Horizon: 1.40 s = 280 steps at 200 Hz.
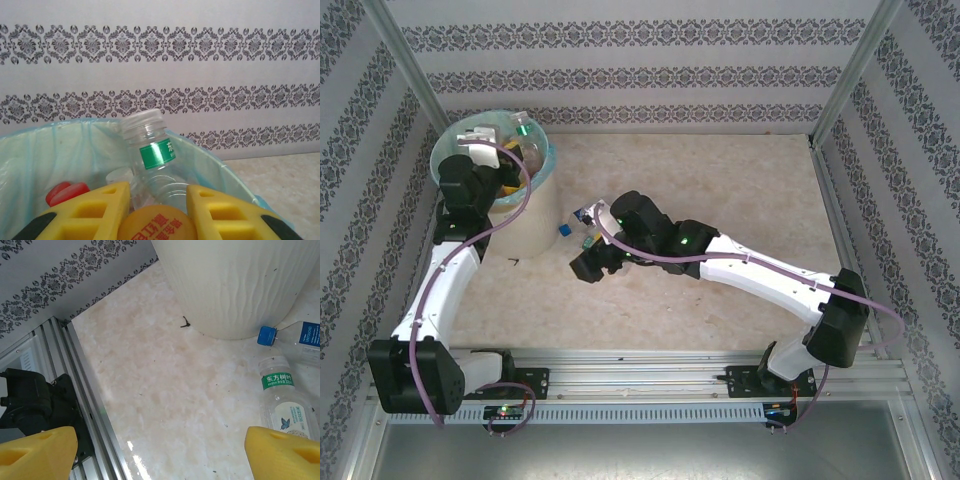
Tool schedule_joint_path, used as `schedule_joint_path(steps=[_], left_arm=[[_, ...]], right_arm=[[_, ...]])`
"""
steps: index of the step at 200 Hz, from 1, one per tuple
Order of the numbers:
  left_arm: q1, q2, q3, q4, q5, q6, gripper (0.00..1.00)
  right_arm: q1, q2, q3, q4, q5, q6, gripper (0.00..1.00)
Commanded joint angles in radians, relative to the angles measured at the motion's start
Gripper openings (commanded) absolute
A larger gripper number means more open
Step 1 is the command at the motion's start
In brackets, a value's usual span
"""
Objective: Put the plastic bottles in the bin
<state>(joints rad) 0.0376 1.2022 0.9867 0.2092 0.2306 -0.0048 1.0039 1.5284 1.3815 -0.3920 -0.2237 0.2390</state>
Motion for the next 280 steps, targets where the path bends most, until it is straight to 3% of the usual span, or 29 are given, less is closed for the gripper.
schedule_joint_path(steps=[1,23,61,69,85,96,103,119,149,191,204,223,245,262,280], left_arm=[[-0.016,0.064,-0.096,-0.295,-0.024,0.062,0.00],[-0.016,0.098,-0.067,-0.360,-0.063,0.041,0.00],[-0.016,0.126,0.058,-0.440,-0.010,-0.034,0.04],[-0.016,0.125,0.092,-0.463,-0.010,-0.061,0.14],[-0.015,0.113,0.159,-0.514,-0.004,-0.099,0.52],[-0.015,0.090,0.190,-0.531,-0.012,-0.123,0.73],[-0.015,0.072,0.206,-0.534,-0.025,-0.136,0.81],[-0.015,0.025,0.235,-0.537,-0.062,-0.155,0.84],[-0.008,-0.041,0.293,-0.567,-0.170,-0.164,0.81],[0.000,-0.076,0.345,-0.607,-0.170,-0.170,0.75],[0.001,-0.070,0.357,-0.615,-0.165,-0.173,0.64],[0.001,-0.040,0.364,-0.619,-0.129,-0.177,0.40],[0.001,0.023,0.381,-0.643,-0.036,-0.192,0.18],[-0.001,0.067,0.383,-0.654,0.018,-0.210,0.07],[-0.002,0.107,0.375,-0.661,0.043,-0.213,0.04]], right_arm=[[0.014,0.009,0.031,-0.001,0.016,0.008,0.87],[0.015,0.012,0.033,-0.002,0.015,0.007,0.87],[0.014,0.014,0.040,-0.006,0.020,0.001,0.87],[0.015,0.013,0.043,-0.010,0.023,0.001,0.87],[0.016,0.012,0.045,-0.013,0.032,0.001,0.87],[0.016,0.010,0.048,-0.013,0.032,0.001,0.87],[0.016,0.009,0.050,-0.013,0.033,0.000,0.87],[0.016,0.011,0.053,-0.015,0.032,-0.001,0.87],[0.018,0.018,0.060,-0.018,0.025,-0.003,0.87],[0.021,0.027,0.070,-0.022,0.021,-0.006,0.86],[0.021,0.026,0.068,-0.021,0.022,-0.007,0.86],[0.022,0.030,0.070,-0.021,0.025,-0.009,0.86],[0.022,0.037,0.072,-0.021,0.027,-0.009,0.86],[0.022,0.039,0.072,-0.021,0.027,-0.007,0.86],[0.022,0.039,0.067,-0.022,0.030,-0.003,0.86]])
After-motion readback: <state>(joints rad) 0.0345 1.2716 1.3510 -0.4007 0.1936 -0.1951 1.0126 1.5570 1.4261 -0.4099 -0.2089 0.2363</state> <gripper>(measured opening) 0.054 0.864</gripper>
